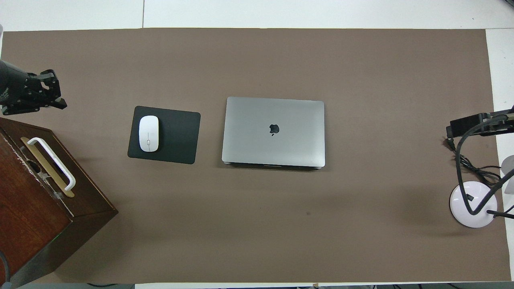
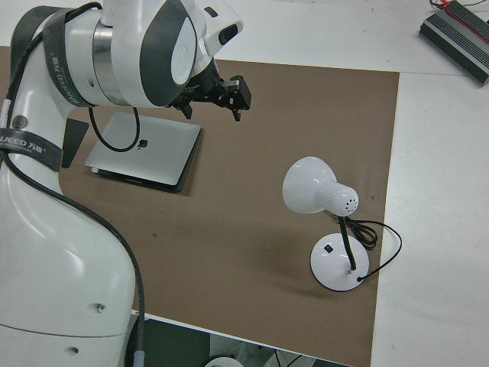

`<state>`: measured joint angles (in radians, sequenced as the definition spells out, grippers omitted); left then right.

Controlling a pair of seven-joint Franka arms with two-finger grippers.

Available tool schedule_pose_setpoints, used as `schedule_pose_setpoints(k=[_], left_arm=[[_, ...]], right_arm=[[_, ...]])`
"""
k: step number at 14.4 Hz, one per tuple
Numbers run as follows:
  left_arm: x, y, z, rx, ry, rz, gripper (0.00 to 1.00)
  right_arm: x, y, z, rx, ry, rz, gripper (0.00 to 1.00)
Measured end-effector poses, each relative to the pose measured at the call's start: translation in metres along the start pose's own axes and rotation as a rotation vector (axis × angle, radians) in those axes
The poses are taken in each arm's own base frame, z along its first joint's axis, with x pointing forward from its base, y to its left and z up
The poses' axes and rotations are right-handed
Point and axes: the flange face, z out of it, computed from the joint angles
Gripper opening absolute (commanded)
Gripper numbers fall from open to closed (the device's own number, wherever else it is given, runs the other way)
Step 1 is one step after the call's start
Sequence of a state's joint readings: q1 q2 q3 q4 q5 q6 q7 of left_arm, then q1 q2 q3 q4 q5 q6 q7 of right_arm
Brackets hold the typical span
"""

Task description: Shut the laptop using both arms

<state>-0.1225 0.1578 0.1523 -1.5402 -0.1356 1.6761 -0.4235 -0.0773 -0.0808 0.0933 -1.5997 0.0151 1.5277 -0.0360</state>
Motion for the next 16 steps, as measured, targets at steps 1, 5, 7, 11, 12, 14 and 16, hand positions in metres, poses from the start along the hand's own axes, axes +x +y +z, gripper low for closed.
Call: schedule_pose_setpoints(k=[1, 5, 7, 11, 12, 14, 16], left_arm=[[-0.003, -0.002, 0.001, 0.004, -0.011, -0.001, 0.26], [-0.007, -0.019, 0.007, 0.013, -0.036, -0.003, 0.95], [-0.009, -0.021, 0.003, 0.010, -0.032, 0.006, 1.00], [-0.011, -0.022, -0.002, 0.007, -0.024, 0.034, 1.00], [-0.011, -0.022, -0.003, 0.013, -0.019, 0.077, 1.00], [-0.012, -0.027, -0.009, 0.059, 0.008, 0.173, 1.00], [-0.017, -0.029, -0.022, 0.073, 0.032, 0.216, 1.00]], right_arm=[[0.000, 0.000, 0.000, 0.000, 0.000, 0.000, 1.00], [0.000, 0.000, 0.000, 0.000, 0.000, 0.000, 1.00], [0.000, 0.000, 0.000, 0.000, 0.000, 0.000, 1.00], [0.000, 0.000, 0.000, 0.000, 0.000, 0.000, 1.00], [0.000, 0.000, 0.000, 0.000, 0.000, 0.000, 1.00], [0.000, 0.000, 0.000, 0.000, 0.000, 0.000, 1.00], [0.000, 0.000, 0.000, 0.000, 0.000, 0.000, 1.00]])
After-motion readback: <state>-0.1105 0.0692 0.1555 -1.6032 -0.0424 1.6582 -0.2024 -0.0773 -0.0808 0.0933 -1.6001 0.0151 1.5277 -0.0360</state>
